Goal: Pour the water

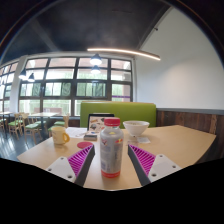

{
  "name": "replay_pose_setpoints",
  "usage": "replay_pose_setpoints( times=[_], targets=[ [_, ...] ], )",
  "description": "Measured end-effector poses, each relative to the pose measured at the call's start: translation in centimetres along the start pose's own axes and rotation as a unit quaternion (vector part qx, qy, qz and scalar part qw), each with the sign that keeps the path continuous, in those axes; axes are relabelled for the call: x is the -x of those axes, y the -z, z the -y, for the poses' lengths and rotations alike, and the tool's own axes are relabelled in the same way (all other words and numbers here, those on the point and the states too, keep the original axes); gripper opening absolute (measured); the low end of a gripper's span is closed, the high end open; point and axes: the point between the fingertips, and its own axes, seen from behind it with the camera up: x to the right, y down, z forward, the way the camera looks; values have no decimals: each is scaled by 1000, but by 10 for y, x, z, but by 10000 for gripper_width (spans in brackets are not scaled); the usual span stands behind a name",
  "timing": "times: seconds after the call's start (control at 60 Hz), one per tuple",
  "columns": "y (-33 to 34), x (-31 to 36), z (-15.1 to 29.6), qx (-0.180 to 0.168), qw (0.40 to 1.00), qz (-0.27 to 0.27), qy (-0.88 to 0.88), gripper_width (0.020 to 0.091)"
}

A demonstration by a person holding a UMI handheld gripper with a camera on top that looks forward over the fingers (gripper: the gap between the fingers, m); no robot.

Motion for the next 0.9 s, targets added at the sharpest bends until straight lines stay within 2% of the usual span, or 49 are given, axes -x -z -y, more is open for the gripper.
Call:
replay_pose_setpoints(
  times=[0.167, 0.217, 0.233, 0.25, 0.417, 0.483, 0.5, 0.6, 0.617, 0.8, 0.9],
  targets=[
    [-63, -7, 5, -10, 1000, -5, -5, 761],
    [-75, -5, 5, -12, 1000, -2, 1, 687],
    [-80, -3, 5, -11, 1000, -1, 3, 632],
    [-83, -3, 1, -6, 1000, -1, 4, 537],
    [-86, -3, 3, -29, 999, -10, -14, 482],
    [-88, -3, 3, -28, 1000, -9, -9, 465],
    [-88, -3, 3, -28, 1000, -9, -9, 437],
    [-91, -1, 2, -24, 1000, -10, -7, 416],
    [-92, 0, 2, -23, 1000, -9, -6, 390],
    [-102, 11, 1, 3, 1000, -12, 15, 389],
    [-119, 21, 34, -5, 995, -20, 102, 389]
  ],
)
